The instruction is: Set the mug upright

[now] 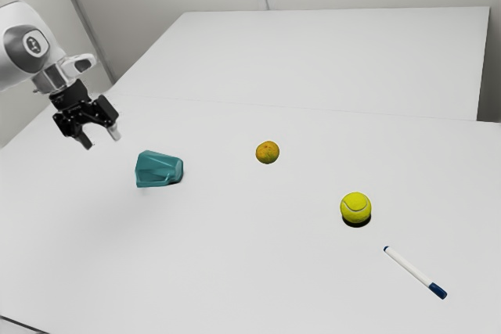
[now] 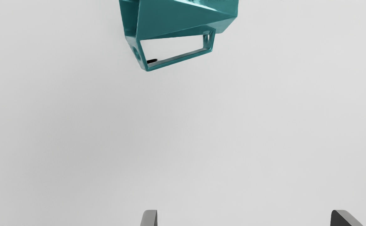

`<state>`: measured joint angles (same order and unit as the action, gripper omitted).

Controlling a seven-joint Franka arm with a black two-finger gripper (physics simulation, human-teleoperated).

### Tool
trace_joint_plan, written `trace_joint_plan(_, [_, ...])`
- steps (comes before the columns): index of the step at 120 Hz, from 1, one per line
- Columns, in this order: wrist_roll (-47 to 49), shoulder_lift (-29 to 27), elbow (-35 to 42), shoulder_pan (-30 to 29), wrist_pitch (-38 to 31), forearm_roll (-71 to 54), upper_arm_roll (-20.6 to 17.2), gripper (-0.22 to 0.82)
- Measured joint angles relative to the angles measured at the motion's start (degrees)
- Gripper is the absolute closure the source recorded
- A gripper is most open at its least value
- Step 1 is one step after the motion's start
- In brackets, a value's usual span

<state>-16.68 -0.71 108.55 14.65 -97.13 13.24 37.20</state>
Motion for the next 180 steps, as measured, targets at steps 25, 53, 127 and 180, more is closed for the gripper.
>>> trace_joint_plan(25, [-6.08, 4.22, 2.98, -6.97, -6.60, 7.10, 3.16, 0.00])
trace_joint_plan(53, [-13.81, 11.14, 2.40, -0.56, -11.18, 17.79, 3.31, 0.00])
trace_joint_plan(127, [-30.63, 22.41, -3.25, -11.00, -8.10, 34.03, 3.18, 0.00])
trace_joint_plan(180, [-40.02, 32.81, -9.33, -14.43, 0.21, 48.25, 0.19, 0.00])
